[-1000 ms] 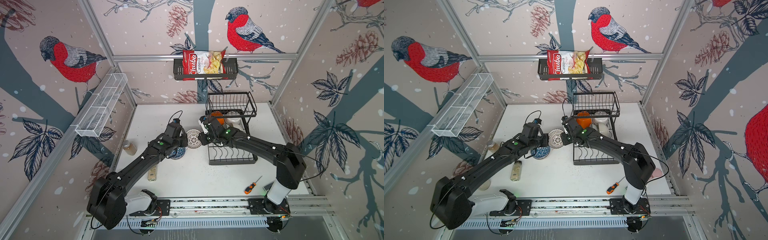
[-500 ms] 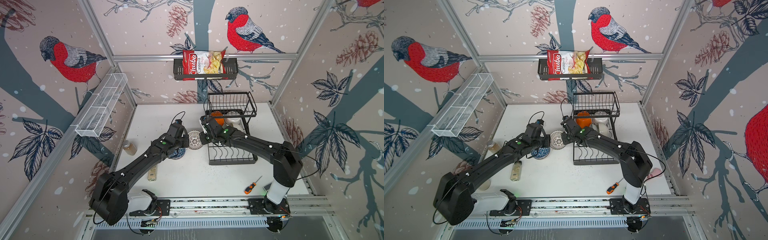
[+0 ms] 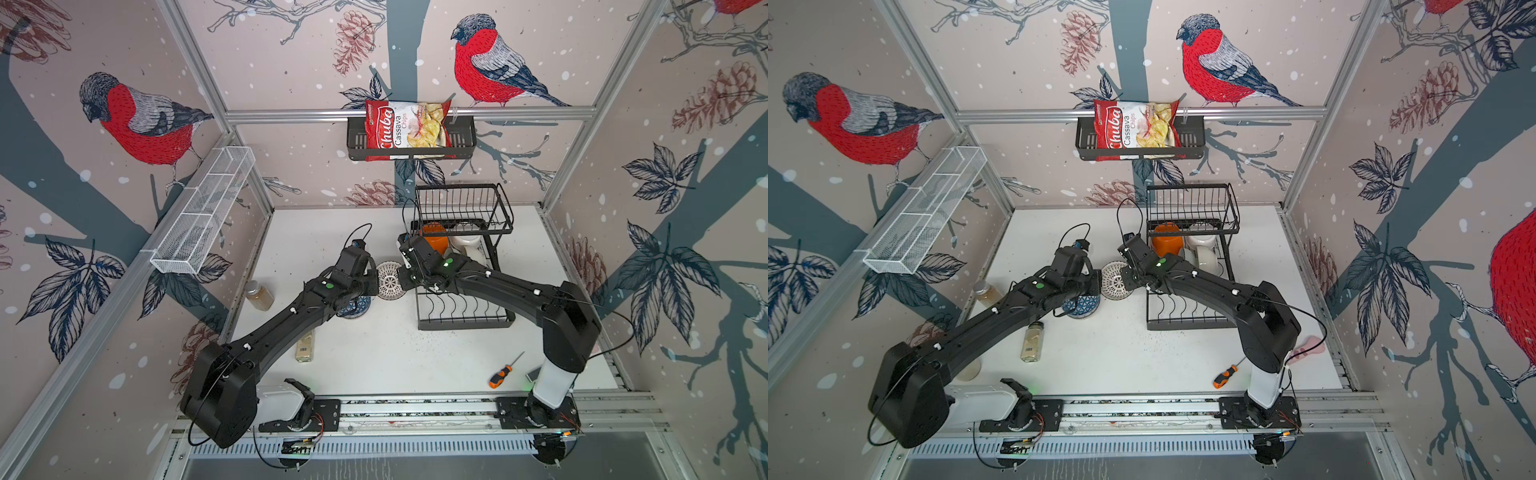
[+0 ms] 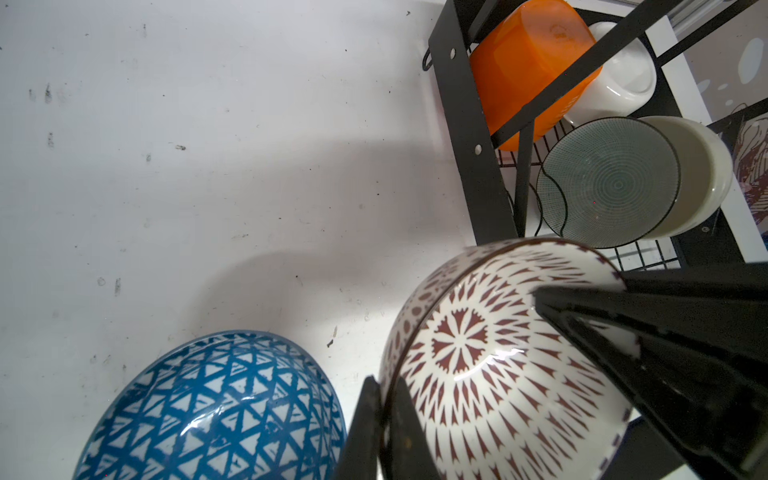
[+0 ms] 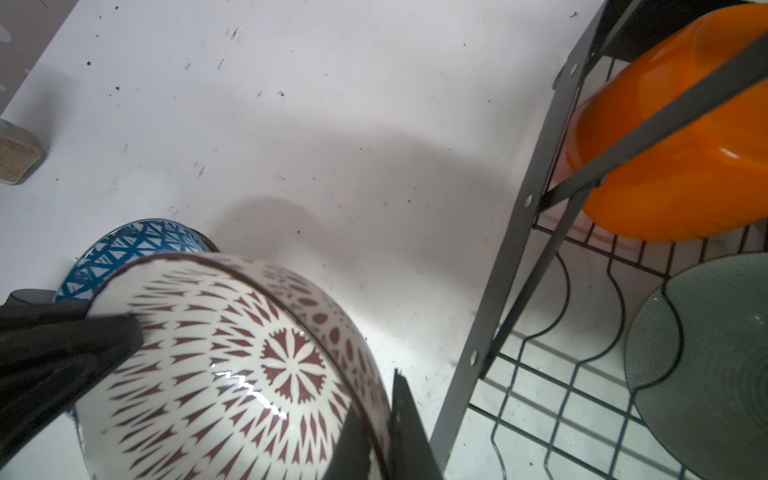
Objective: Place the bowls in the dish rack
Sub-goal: 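Grasp the red-patterned bowl rim with the right gripper beside the left gripper, then carry the red-patterned bowl into the rack with the right gripper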
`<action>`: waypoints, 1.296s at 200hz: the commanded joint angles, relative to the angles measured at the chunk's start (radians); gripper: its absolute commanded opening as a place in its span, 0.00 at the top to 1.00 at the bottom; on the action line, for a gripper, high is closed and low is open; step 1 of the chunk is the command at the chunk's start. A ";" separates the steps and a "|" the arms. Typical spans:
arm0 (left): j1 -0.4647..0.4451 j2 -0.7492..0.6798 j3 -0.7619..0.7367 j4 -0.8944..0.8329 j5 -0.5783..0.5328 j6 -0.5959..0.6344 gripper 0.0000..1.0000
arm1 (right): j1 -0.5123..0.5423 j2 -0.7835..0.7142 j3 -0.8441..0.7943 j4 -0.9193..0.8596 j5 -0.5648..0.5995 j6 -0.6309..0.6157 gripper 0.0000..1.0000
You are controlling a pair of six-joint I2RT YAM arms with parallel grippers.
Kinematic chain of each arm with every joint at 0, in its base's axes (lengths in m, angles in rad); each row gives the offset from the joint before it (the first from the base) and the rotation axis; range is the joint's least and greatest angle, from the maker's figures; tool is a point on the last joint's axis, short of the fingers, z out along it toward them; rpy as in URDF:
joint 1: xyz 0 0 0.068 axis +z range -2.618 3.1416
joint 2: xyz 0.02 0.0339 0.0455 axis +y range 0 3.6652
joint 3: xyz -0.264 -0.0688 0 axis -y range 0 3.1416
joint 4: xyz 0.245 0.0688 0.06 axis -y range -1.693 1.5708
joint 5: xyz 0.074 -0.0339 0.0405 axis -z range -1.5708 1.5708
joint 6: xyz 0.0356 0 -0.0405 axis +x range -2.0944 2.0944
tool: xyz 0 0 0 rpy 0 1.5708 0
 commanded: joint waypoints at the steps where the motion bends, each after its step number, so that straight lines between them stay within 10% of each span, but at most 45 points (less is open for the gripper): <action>1: -0.001 -0.002 -0.006 0.083 -0.003 -0.014 0.72 | 0.001 -0.010 0.006 -0.041 0.142 0.026 1.00; 43: -0.001 -0.020 -0.015 0.100 -0.010 -0.012 0.19 | 0.007 -0.040 0.007 -0.096 0.285 0.049 1.00; 66: 0.000 -0.028 -0.018 0.104 -0.017 -0.008 0.09 | 0.013 -0.048 0.017 -0.147 0.380 0.062 1.00; 259: 0.002 -0.164 -0.145 0.167 -0.049 0.009 0.04 | 0.013 -0.064 -0.071 -0.269 0.766 0.190 1.00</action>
